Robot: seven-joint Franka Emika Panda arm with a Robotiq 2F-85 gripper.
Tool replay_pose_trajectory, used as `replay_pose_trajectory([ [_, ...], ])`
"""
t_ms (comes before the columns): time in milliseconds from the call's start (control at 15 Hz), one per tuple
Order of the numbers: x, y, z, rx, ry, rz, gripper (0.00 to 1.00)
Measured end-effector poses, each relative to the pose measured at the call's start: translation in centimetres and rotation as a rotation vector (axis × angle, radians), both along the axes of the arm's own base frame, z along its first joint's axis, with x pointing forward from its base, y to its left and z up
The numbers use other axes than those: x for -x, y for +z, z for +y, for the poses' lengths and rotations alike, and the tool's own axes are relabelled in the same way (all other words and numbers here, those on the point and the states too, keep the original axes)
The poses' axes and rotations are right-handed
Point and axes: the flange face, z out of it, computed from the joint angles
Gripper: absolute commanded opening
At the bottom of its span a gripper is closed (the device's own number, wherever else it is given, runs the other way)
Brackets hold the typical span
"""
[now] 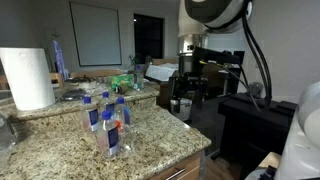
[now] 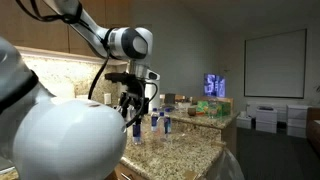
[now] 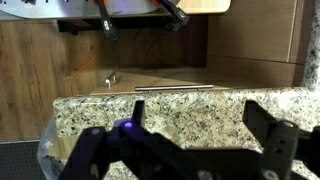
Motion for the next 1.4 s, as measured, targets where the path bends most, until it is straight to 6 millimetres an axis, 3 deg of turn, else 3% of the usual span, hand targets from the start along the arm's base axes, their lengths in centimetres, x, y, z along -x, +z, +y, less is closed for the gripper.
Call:
replay_pose_trajectory([
  [1400, -0.56, 0.08, 0.12, 0.024, -0.013, -0.017, 1.00],
])
